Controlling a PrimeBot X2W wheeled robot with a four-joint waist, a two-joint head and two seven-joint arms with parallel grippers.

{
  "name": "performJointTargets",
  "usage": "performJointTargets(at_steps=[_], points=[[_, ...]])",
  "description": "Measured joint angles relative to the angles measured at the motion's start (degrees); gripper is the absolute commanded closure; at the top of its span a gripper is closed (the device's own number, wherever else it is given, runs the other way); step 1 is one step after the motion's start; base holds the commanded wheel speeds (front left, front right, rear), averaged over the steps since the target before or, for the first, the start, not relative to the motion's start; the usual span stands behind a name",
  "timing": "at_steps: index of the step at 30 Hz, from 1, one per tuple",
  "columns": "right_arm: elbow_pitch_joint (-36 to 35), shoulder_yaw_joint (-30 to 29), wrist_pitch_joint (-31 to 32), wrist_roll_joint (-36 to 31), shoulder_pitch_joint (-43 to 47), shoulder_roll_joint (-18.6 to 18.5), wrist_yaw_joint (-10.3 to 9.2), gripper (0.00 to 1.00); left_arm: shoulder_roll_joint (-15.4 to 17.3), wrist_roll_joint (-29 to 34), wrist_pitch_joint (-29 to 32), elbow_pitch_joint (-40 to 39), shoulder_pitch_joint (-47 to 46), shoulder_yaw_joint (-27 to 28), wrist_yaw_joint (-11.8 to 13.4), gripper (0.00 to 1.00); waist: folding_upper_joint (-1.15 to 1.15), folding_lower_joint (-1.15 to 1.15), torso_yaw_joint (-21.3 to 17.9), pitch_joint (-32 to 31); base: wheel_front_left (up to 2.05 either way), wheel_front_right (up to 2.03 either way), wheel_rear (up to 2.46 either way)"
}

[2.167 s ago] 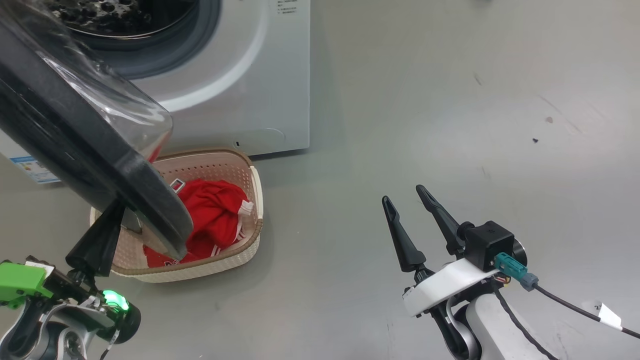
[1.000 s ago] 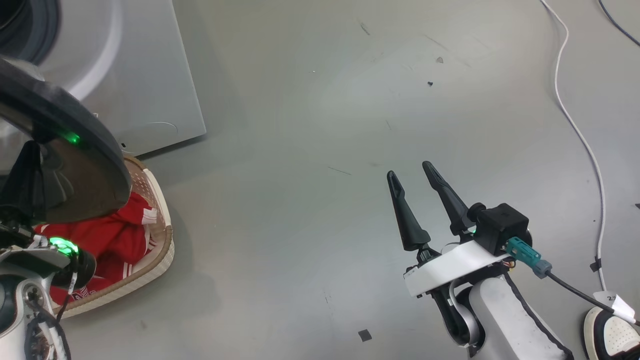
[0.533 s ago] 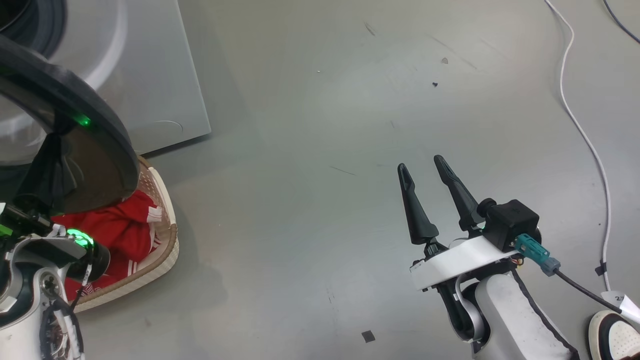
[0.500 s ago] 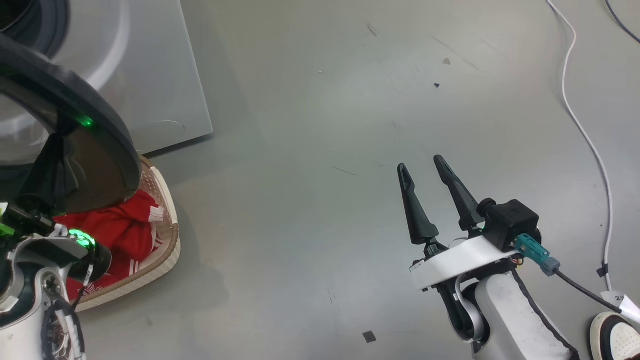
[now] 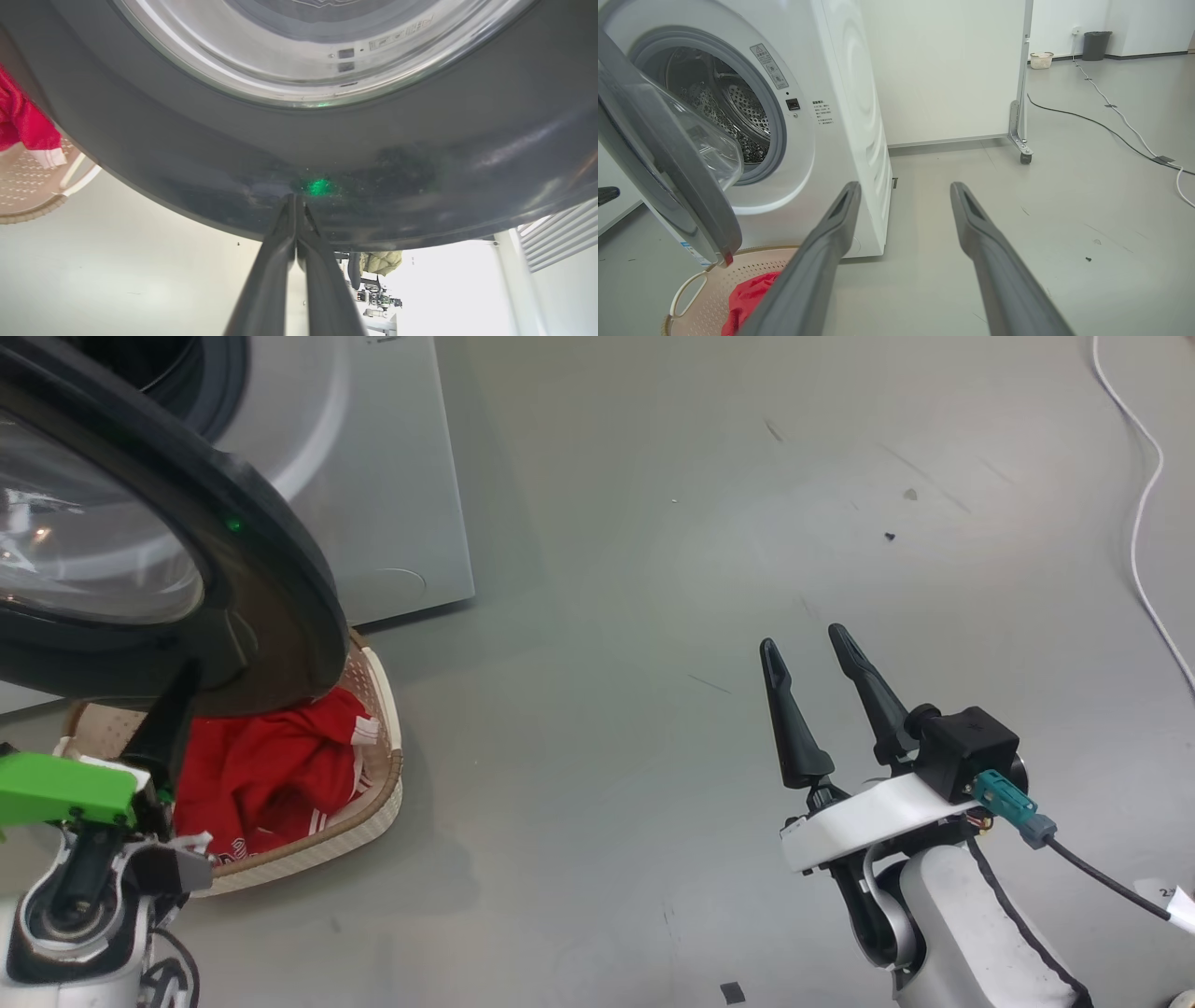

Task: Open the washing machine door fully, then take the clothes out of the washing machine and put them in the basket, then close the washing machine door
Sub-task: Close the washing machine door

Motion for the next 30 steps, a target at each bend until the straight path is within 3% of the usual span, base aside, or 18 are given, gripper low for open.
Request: performJointTargets(at_steps=[11,20,30], points=[[1.4,-1.0,0.0,-1.5,0.9,-0.1,0.56,0.0,6.8,19.5,-2.9,0.1,6.9,-8.7,-9.4,1.0,0.0,0.0,5.5,-3.8,0.0,0.0,0.0],[2.3,-1.9,0.0,-1.5,3.6,-0.5,1.0,0.0,8.4,33.1,-12.4,-0.1,9.8,-10.6,-9.6,1.0,0.0,0.0,10.5,-7.6,0.0,0.0,0.0],[1.8,-3.5,0.0,-1.5,5.0,-0.5,1.02,0.0,9.5,43.5,-21.4,-1.4,13.1,-12.3,-9.5,1.0,0.0,0.0,16.0,-10.6,0.0,0.0,0.0]])
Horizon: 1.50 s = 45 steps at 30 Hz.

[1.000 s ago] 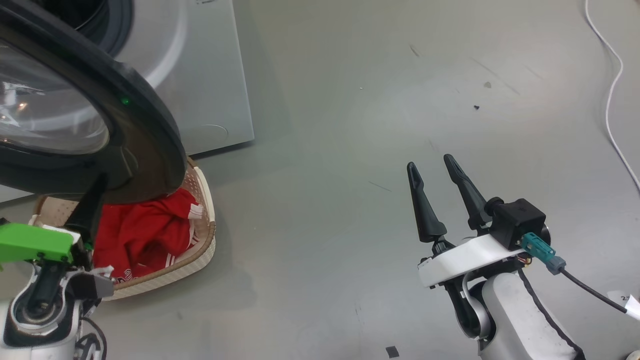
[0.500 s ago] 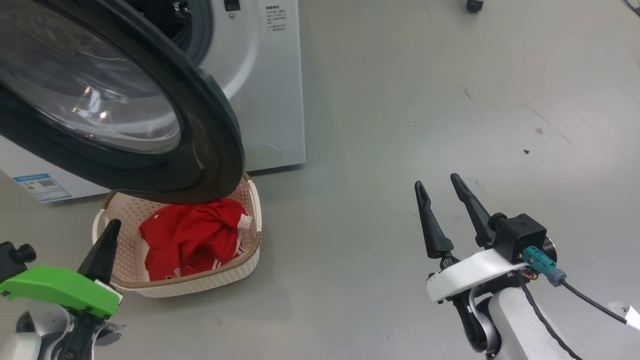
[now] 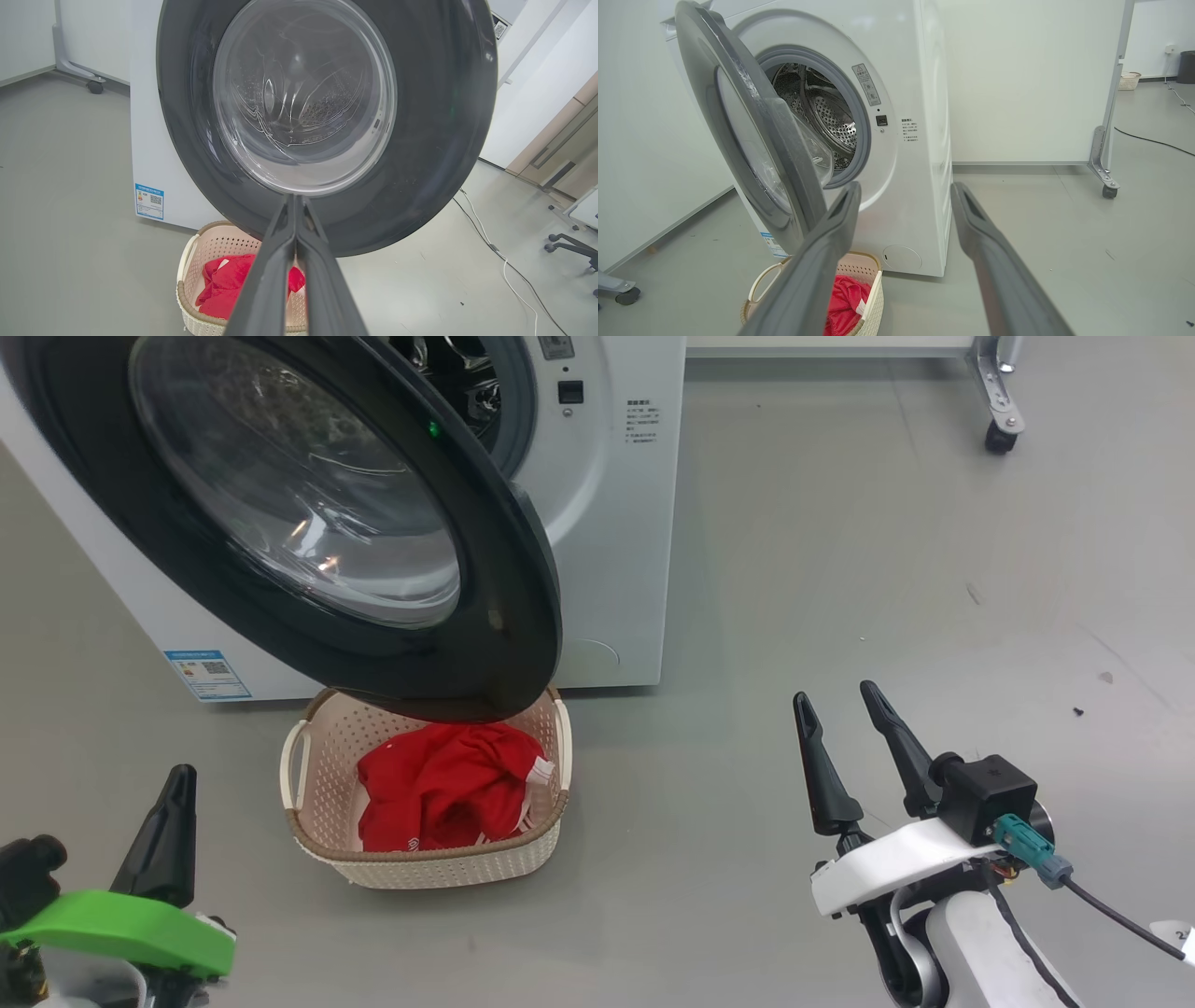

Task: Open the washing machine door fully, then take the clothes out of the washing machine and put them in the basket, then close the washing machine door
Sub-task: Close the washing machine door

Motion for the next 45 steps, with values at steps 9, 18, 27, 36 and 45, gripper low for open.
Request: performJointTargets(at_steps=[9,18,27,36,45], points=[[-0.2,0.1,0.0,0.0,0.9,0.1,0.46,0.0,0.2,7.2,-6.7,0.3,2.8,-1.9,0.7,1.0,0.0,0.0,3.5,-1.0,0.0,0.0,0.0],[-0.1,0.5,0.0,-0.1,0.9,0.1,0.53,0.0,-0.4,11.2,-9.0,1.2,4.6,-2.8,2.1,0.0,0.0,0.0,4.1,-1.5,0.0,0.0,0.0],[0.1,0.5,0.0,-0.1,1.2,0.2,0.63,0.0,-1.0,14.1,-9.5,1.2,5.2,-3.0,2.6,0.0,0.0,0.0,4.1,-1.9,0.0,0.0,0.0],[0.3,0.4,0.0,-0.2,1.8,0.2,0.96,0.0,-2.1,16.6,-10.0,1.2,5.4,-3.2,3.0,0.0,0.0,0.0,3.9,-2.1,0.0,0.0,0.0],[0.8,-1.1,0.0,-0.8,2.0,0.3,0.34,0.0,-2.7,17.3,-10.0,1.1,5.5,-3.1,3.0,0.0,0.0,0.0,3.4,-2.0,0.0,0.0,0.0]])
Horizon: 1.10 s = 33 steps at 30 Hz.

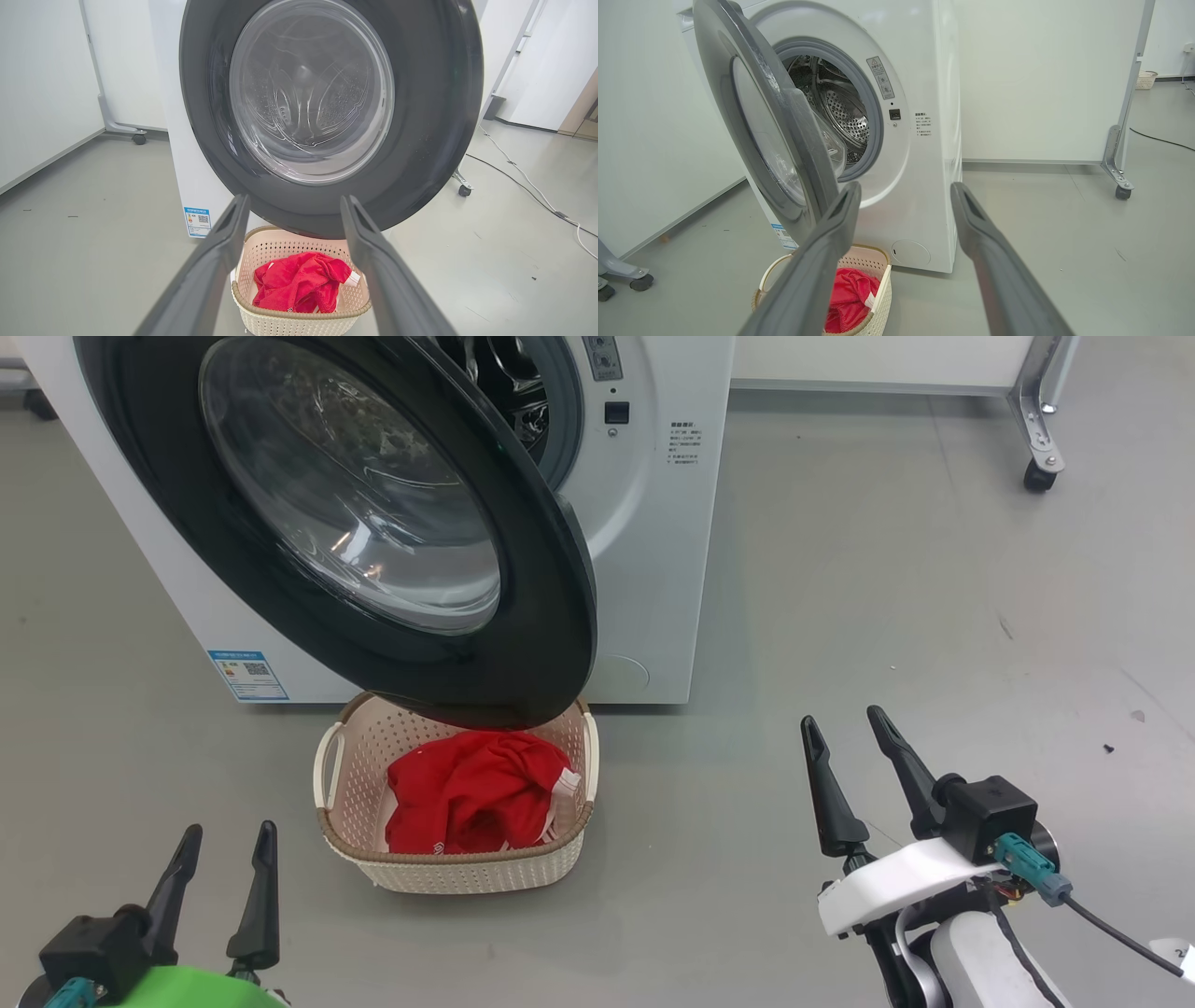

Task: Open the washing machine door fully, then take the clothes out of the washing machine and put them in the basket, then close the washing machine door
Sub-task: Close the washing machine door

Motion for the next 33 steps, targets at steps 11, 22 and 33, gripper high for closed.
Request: performJointTargets(at_steps=[11,22,33], points=[[0.0,-0.2,0.0,-0.3,0.0,0.1,0.0,0.0,-1.2,1.2,0.0,-1.0,0.2,1.1,0.0,0.0,0.0,0.0,-0.3,0.4,0.0,0.0,0.0],[-0.3,-4.3,0.0,-0.5,0.0,0.2,-3.07,0.0,-1.9,2.7,0.0,-0.9,0.2,1.8,0.0,0.0,0.0,0.0,-0.4,0.4,0.0,0.0,0.0],[-0.3,-4.2,0.0,-0.5,0.0,0.3,-3.96,0.0,-3.0,3.3,0.0,-0.9,0.2,3.0,-0.1,0.0,0.0,0.0,-0.3,0.3,0.0,0.0,0.0]])
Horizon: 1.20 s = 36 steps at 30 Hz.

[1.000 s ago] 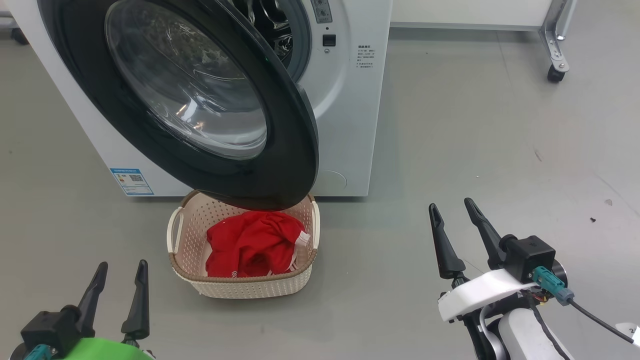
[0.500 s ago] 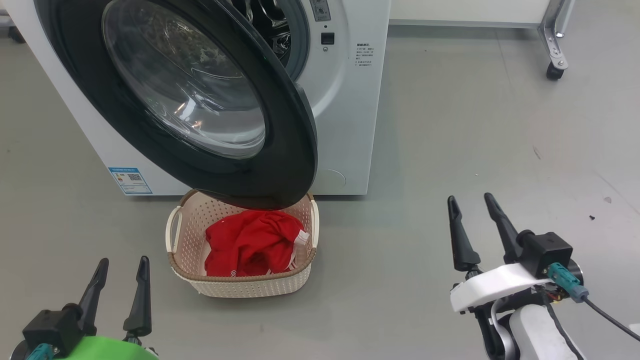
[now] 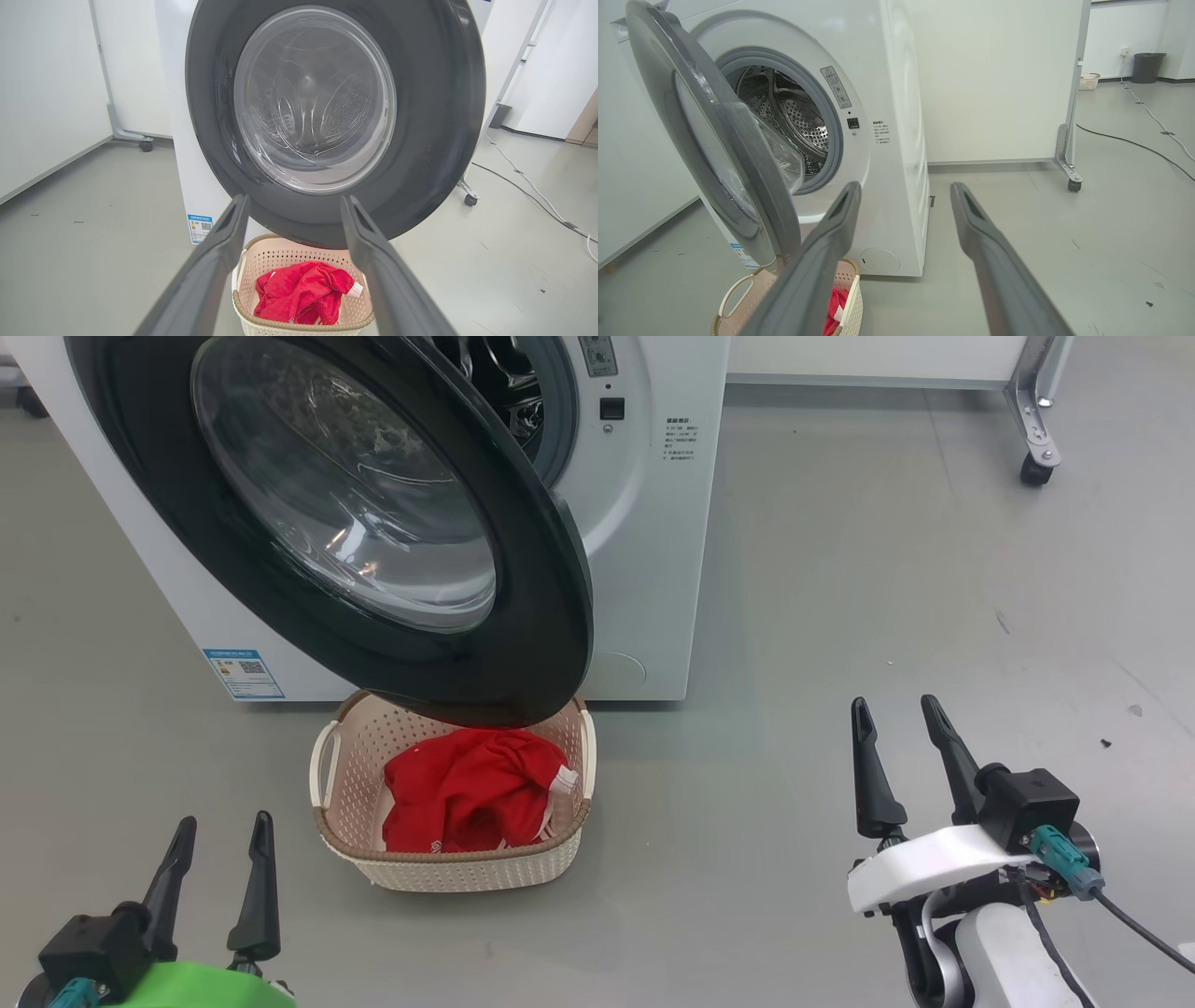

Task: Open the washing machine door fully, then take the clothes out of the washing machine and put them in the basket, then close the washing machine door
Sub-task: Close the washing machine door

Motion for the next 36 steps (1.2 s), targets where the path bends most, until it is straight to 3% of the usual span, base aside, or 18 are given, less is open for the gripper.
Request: performJointTargets(at_steps=[12,13,14,15,16,21,27,36], points=[[-0.2,0.4,0.0,-0.1,0.1,0.1,0.1,0.0,-0.3,0.6,0.0,0.1,0.0,0.3,-0.5,0.0,0.0,0.0,0.3,0.2,0.0,0.0,0.0],[-0.4,0.4,0.0,-0.1,0.1,0.1,0.1,0.54,-0.4,0.8,0.0,0.1,0.0,0.2,-0.5,0.0,0.0,0.0,0.4,0.3,0.0,0.0,0.0],[-0.4,0.4,0.0,-0.1,0.1,0.1,0.1,0.81,-0.4,0.8,0.0,0.1,0.0,0.2,-0.5,0.0,0.0,0.0,0.4,0.3,0.0,0.0,0.0],[-0.6,0.3,0.0,-0.1,0.1,0.1,0.11,0.81,-0.4,1.0,0.0,0.1,0.0,0.2,-0.7,0.0,0.0,0.0,0.5,0.4,0.0,0.0,0.0],[-0.9,0.4,0.0,-0.1,0.1,0.1,0.15,1.0,-0.4,1.0,0.0,0.1,0.0,0.1,-1.0,0.0,0.0,0.0,0.6,0.5,0.0,0.0,0.0],[-2.1,1.2,0.0,0.1,0.1,0.0,1.71,1.0,-1.0,1.3,0.0,0.1,0.0,-0.2,-1.0,0.0,0.0,0.0,1.2,1.3,0.0,0.0,0.0],[-2.2,7.3,0.0,-2.9,-1.4,-0.5,4.14,1.0,-1.6,1.4,0.0,-0.2,-0.1,-1.4,-1.5,0.0,0.0,0.0,2.7,3.3,0.0,0.0,0.0],[-2.1,11.6,0.9,-5.9,-8.4,-3.2,4.76,1.0,-3.0,1.5,0.0,-0.5,-2.6,-2.8,-2.0,0.0,0.0,0.0,6.0,6.8,0.0,0.0,0.0]])
